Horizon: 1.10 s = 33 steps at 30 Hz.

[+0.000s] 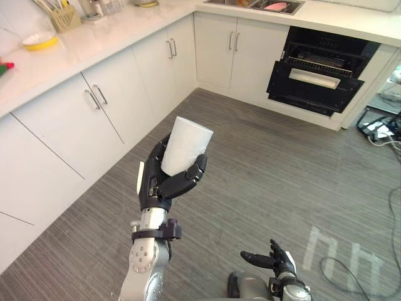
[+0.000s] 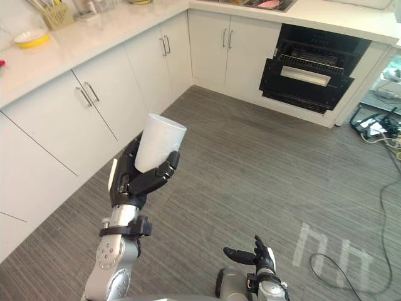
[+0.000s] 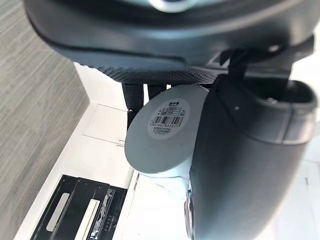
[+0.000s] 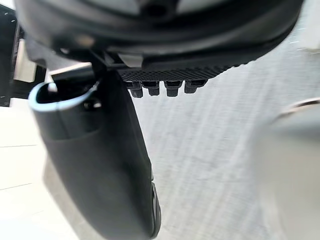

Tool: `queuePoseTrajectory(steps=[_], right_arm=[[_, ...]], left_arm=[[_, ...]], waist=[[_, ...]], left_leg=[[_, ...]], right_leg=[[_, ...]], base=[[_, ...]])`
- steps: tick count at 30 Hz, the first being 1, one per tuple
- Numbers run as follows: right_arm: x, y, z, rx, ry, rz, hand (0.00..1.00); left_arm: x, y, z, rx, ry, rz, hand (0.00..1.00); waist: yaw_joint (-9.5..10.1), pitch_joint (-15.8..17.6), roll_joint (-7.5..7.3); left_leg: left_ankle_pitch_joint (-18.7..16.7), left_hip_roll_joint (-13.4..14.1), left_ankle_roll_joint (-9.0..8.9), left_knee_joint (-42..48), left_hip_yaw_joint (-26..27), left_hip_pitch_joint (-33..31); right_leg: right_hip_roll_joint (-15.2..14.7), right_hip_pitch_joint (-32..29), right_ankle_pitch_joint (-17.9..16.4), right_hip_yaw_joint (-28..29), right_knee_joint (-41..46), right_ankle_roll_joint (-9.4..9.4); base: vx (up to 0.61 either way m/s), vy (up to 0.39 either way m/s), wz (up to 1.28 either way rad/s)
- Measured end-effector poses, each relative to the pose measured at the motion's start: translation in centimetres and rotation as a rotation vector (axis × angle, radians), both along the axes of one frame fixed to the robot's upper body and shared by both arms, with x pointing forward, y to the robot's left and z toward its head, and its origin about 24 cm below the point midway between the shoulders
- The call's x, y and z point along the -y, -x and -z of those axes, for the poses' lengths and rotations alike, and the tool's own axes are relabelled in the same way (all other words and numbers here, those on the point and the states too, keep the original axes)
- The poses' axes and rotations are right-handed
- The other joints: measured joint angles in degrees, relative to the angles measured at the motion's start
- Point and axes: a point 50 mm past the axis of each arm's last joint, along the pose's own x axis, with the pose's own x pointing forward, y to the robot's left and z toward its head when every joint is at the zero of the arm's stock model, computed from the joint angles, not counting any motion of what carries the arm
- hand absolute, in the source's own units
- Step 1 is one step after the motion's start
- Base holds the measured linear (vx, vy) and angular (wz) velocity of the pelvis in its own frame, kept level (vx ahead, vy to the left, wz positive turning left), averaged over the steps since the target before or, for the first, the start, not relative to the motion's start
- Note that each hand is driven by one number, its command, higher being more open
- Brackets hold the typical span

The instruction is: Walk over to the sink, pick up the cup, carry it to the dishwasher, place the cup inside the dishwasher, then close the dishwasher door

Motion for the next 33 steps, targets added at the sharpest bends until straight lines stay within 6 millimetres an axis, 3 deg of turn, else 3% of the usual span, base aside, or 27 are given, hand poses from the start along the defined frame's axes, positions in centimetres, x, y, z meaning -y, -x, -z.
queuePoseTrajectory(steps=[1, 2, 3, 5, 7, 8, 10, 11, 12, 14, 15, 16, 18, 19, 20, 22, 25, 26, 28, 29, 30, 32, 33], right_arm=[[-0.1, -0.1, -0.3, 0.016, 0.005, -0.002, 1.0], [0.0, -0.3, -0.7, 0.048, 0.011, 0.0, 1.0], [0.1, -0.8, -1.1, 0.075, 0.021, 0.006, 1.0], [0.7, -1.4, -1.4, 0.092, 0.044, 0.007, 1.0], [0.9, -1.5, -1.5, 0.09, 0.052, 0.006, 1.0], [1.1, -1.4, -1.5, 0.087, 0.058, 0.007, 1.0], [1.4, -1.4, -1.4, 0.079, 0.067, 0.006, 1.0], [1.2, -1.3, -1.3, 0.073, 0.062, 0.003, 1.0], [0.7, -1.4, -1.2, 0.074, 0.052, -0.002, 1.0], [0.0, -1.7, -1.2, 0.082, 0.046, -0.02, 1.0], [0.0, -1.9, -1.3, 0.087, 0.046, -0.023, 1.0], [0.0, -2.0, -1.4, 0.09, 0.049, -0.026, 1.0], [-0.3, -2.1, -1.3, 0.086, 0.055, -0.05, 1.0], [-0.7, -1.9, -1.1, 0.074, 0.048, -0.059, 1.0], [-1.0, -1.9, -1.0, 0.07, 0.044, -0.066, 1.0], [-2.2, -2.0, -0.9, 0.071, 0.016, -0.097, 1.0], [-2.7, -2.0, -0.8, 0.07, 0.007, -0.121, 1.0], [-2.7, -2.0, -0.9, 0.071, 0.007, -0.122, 1.0], [-2.7, -2.0, -0.8, 0.068, 0.007, -0.122, 1.0], [-2.7, -1.6, -0.6, 0.056, 0.006, -0.119, 1.0], [-1.8, -0.6, -0.2, 0.016, 0.027, -0.114, 1.0], [-1.1, 0.0, 0.0, -0.006, 0.046, -0.112, 1.0], [-1.0, 0.4, 0.0, -0.014, 0.044, -0.11, 1.0]], left_arm=[[0.0, 0.1, 0.0, 0.0, 0.004, 0.002, 0.0], [0.1, 0.2, 0.0, -0.002, 0.014, 0.003, 0.0], [0.1, 0.2, 0.0, -0.002, 0.028, 0.007, 0.0], [-0.1, 0.1, -0.2, 0.008, 0.03, 0.002, 0.0], [-0.5, -0.1, -0.3, 0.015, 0.026, -0.013, 0.0], [-0.7, -0.1, -0.3, 0.016, 0.026, -0.029, 0.0], [-1.1, -0.1, -0.4, 0.02, 0.03, -0.056, 0.0], [-1.3, -0.1, -0.6, 0.027, 0.032, -0.065, 0.0], [-1.5, -0.2, -0.8, 0.036, 0.027, -0.072, 0.0], [-1.5, -0.4, -1.1, 0.054, 0.016, -0.062, 0.0], [-1.4, -0.3, -1.0, 0.049, 0.016, -0.057, 0.0], [-1.4, -0.2, -1.0, 0.046, 0.015, -0.054, 0.0], [-1.4, -0.2, -1.0, 0.049, -0.01, -0.035, 0.0], [-1.4, -0.1, -0.9, 0.045, -0.025, -0.023, 0.0], [-1.3, -0.1, -1.0, 0.045, -0.027, -0.021, 0.0], [-1.0, 0.0, -1.5, 0.074, -0.019, -0.006, 0.0], [-0.4, 0.1, -1.6, 0.084, -0.016, 0.025, 0.0], [-0.1, 0.1, -1.6, 0.081, -0.013, 0.036, 0.0], [-0.1, 0.1, -1.4, 0.075, -0.015, 0.035, 0.0], [-0.2, 0.1, -1.2, 0.066, -0.02, 0.034, 0.0], [0.1, -0.1, -0.4, 0.028, -0.013, 0.04, 0.0], [0.5, -0.1, 0.1, -0.004, 0.003, 0.04, 0.0], [0.7, -0.1, 0.1, -0.006, 0.025, 0.033, 0.0]], waist=[[0.23, 0.2, -0.06], [0.26, 0.3, -0.3], [0.29, 0.6, -1.05], [0.65, 0.5, -0.95], [1.48, 0.8, -1.42], [1.47, 0.8, -1.53], [1.73, 0.7, -1.26], [2.23, 0.7, -1.24], [2.25, 0.5, -1.6], [2.17, 0.3, -3.55], [2.35, 0.3, -3.61], [2.28, 0.3, -3.6], [1.09, 0.6, -4.46], [0.34, 0.5, -4.58], [0.17, 0.6, -4.46], [-0.03, 0.5, -4.28], [-0.33, 0.7, -3.83], [-1.12, 0.9, -3.45], [-1.74, 0.9, -3.53], [-1.78, 0.4, -4.49], [-2.12, -0.2, -3.4], [-2.23, -0.5, -1.27], [-1.8, -0.1, -0.73]], left_leg=[[-0.1, 2.0, 0.21, 5.1, 1.3, -1.6], [-0.8, 5.2, 1.34, 11.2, 3.6, -4.7], [-1.5, 6.5, 2.62, 11.9, 5.5, -7.7], [-2.3, 6.2, 3.89, 5.7, 6.6, -12.0], [-1.8, 3.3, 3.36, -5.7, 5.9, -14.2], [0.1, 0.7, 3.0, -13.7, 4.7, -15.5], [6.1, -1.7, 2.87, -25.1, 3.5, -15.8], [13.5, -2.0, 4.14, -26.1, 3.5, -14.8], [14.4, -2.4, 5.34, -23.8, 3.9, -14.9], [8.4, -3.9, 7.0, -19.0, 5.5, -15.9], [5.6, -4.4, 7.25, -18.0, 7.0, -15.2], [4.9, -4.8, 7.58, -18.2, 7.7, -14.4], [3.2, -7.3, 8.83, -20.0, 8.5, -9.5], [2.1, -8.2, 9.43, -21.7, 8.6, -5.7], [1.7, -8.2, 9.38, -22.8, 8.7, -3.9], [1.1, -7.8, 8.87, -27.9, 8.8, 2.5], [1.1, -7.2, 7.86, -32.5, 8.7, 7.7], [0.5, -6.6, 6.76, -33.7, 8.1, 9.7], [-0.9, -6.1, 4.48, -34.8, 7.9, 12.1], [-1.7, -6.7, 3.13, -34.9, 7.8, 13.4], [-3.2, -5.9, 1.19, -34.5, 6.3, 16.4], [-3.4, -3.2, 0.81, -28.0, 5.2, 14.9], [-1.3, 0.0, -1.34, -14.4, 4.6, 10.8]], right_leg=[[0.8, 2.2, -0.2, 0.1, -1.2, -0.36], [1.6, 5.9, -0.5, 0.2, -3.6, -0.71], [1.5, 8.1, -0.6, 0.6, -6.1, -0.92], [1.0, 10.5, -0.8, 1.6, -8.9, -1.12], [-0.5, 12.2, -0.3, 2.4, -10.9, 0.17], [-1.6, 13.4, -0.3, 2.5, -12.4, 1.08], [-2.6, 15.0, -0.8, 3.2, -14.1, 3.35], [-3.1, 16.4, -1.9, 4.5, -14.7, 5.15], [-4.2, 17.5, -2.8, 5.1, -14.9, 6.31], [-7.1, 16.8, -4.3, 6.2, -12.6, 7.75], [-8.2, 14.4, -4.9, 8.0, -6.7, 8.44], [-9.0, 12.4, -5.0, 8.7, -2.1, 8.71], [-12.4, 4.9, -3.7, 10.5, 18.3, 11.68], [-12.6, 1.4, -4.0, 11.2, 27.5, 11.13], [-12.3, -0.2, -4.5, 10.9, 30.7, 10.36], [-10.7, -7.6, -6.4, 7.4, 33.6, 6.93], [-8.5, -13.7, -7.0, 3.9, 26.2, 5.52], [-7.3, -15.7, -6.2, 2.4, 19.4, 4.94], [-4.8, -17.1, -0.4, 1.6, 7.3, 4.21], [-4.5, -17.1, 4.7, 2.0, 2.0, 2.98], [-4.2, -16.2, 10.1, 2.6, 4.6, 0.75], [-3.2, -13.7, 6.9, 0.3, 5.0, 0.17], [-1.7, -9.8, 4.9, -0.6, 4.0, -0.76]], base=[[0.47, -0.196, -0.2], [0.33, -0.1, -0.15], [0.31, -0.079, -0.11], [0.28, 0.022, -0.22], [0.32, 0.111, -0.19], [0.35, 0.167, -0.07], [0.36, 0.216, -0.23], [0.41, 0.288, -0.4], [0.5, 0.35, -0.34], [0.44, 0.313, -0.28], [0.38, 0.296, -0.4], [0.38, 0.308, -0.36], [0.45, 0.274, -0.06], [0.42, 0.163, 0.02], [0.5, 0.155, -0.07], [0.4, 0.073, -0.1], [0.41, 0.003, 0.05], [0.47, -0.048, 0.23], [0.44, -0.064, 0.22], [0.58, -0.139, 0.31], [0.6, -0.15, 0.33], [0.69, -0.221, 0.37], [0.63, -0.25, 0.21]])
